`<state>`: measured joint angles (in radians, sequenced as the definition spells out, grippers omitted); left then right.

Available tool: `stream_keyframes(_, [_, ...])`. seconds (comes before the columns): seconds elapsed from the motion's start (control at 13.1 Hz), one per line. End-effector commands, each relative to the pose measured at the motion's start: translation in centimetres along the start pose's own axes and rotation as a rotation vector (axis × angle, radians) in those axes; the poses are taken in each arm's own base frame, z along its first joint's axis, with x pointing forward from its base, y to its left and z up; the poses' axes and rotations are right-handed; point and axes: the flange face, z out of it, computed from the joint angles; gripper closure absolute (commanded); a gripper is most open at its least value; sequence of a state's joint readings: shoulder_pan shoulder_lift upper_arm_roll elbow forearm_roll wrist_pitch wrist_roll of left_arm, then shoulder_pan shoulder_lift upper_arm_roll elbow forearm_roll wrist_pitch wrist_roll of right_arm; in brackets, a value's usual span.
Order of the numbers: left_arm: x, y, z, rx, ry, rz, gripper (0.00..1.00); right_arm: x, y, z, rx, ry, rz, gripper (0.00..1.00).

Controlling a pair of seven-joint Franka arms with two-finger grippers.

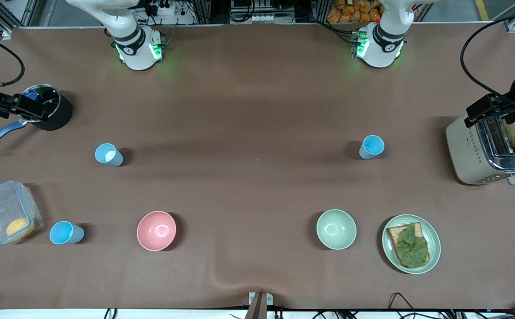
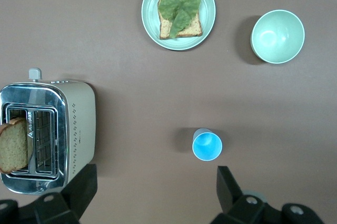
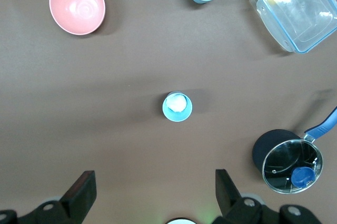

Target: Stack blue cups with both arms

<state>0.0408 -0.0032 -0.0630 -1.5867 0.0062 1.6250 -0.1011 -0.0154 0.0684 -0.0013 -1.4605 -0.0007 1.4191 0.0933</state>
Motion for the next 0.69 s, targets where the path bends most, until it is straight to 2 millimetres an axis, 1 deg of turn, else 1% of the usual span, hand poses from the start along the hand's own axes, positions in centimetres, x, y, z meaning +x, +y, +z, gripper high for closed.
stream_keyframes(0.0, [-0.3,-0.1,-0.3,-0.016,-0.008,-0.020,0.00,-0.6,0.2,-0.5,-0.012,0.008,0.013,0.00])
stream_keyframes(0.08, [-0.3,0.0,-0.2,-0.014,-0.009,-0.017,0.00,-0.5,0.3,-0.4,-0.011,0.007,0.014,0.00])
stream_keyframes(0.15, [-0.3,0.1,-0.3,-0.014,-0.008,-0.017,0.00,0.2,0.3,0.8,-0.013,-0.019,0.001,0.00])
stream_keyframes(0.3, [-0.3,-0.1,-0.2,-0.015,-0.010,-0.020,0.00,2.0,0.6,4.0,-0.022,-0.085,-0.040,0.00])
stream_keyframes(0.38, [-0.2,-0.2,-0.2,-0.016,-0.008,-0.023,0.00,3.4,1.2,6.6,-0.032,-0.137,-0.061,0.00])
stream_keyframes(0.46, [-0.2,-0.2,-0.2,-0.017,-0.008,-0.022,0.00,4.1,2.6,8.5,-0.035,-0.182,-0.061,0.00])
stream_keyframes(0.53, [-0.2,-0.2,-0.2,-0.017,-0.008,-0.022,0.00,4.7,4.5,11.0,-0.026,-0.231,-0.037,0.00])
stream_keyframes(0.61, [-0.2,-0.2,-0.2,-0.017,-0.007,-0.023,0.00,5.6,5.2,13.7,-0.026,-0.277,-0.032,0.00])
